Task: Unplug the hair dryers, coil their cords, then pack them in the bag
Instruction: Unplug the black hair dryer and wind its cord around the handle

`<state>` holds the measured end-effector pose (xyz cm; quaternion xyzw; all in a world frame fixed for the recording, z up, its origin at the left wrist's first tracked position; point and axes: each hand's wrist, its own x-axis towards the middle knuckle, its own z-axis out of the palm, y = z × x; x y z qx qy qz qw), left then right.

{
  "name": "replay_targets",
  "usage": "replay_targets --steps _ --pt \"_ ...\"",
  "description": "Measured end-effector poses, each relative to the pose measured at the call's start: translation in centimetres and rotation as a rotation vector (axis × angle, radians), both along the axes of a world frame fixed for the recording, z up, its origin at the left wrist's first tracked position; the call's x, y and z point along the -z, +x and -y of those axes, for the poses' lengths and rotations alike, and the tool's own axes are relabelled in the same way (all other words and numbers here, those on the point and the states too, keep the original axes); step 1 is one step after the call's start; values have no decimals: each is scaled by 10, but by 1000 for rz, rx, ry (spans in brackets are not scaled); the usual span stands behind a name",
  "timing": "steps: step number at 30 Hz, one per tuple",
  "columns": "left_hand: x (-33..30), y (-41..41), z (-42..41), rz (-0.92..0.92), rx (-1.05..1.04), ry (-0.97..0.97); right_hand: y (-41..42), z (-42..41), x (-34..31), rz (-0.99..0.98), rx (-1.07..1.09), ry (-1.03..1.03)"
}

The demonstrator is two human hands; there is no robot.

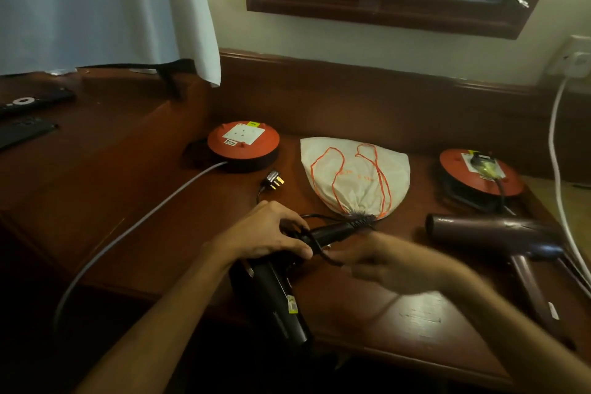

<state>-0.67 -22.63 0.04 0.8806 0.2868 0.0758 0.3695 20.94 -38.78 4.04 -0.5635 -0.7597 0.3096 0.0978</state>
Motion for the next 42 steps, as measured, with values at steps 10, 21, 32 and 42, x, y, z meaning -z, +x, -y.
replay_targets --steps 10,21,32,42 --pt "-6 5 10 -8 81 43 -28 33 62 141 96 271" --pt "-5 -26 20 323 17 82 -21 -1 70 -454 370 46" --pt "3 -17 27 268 128 180 9 -89 31 -39 111 -293" --pt "-1 -1 25 66 92 135 -19 -111 0 127 139 -317"
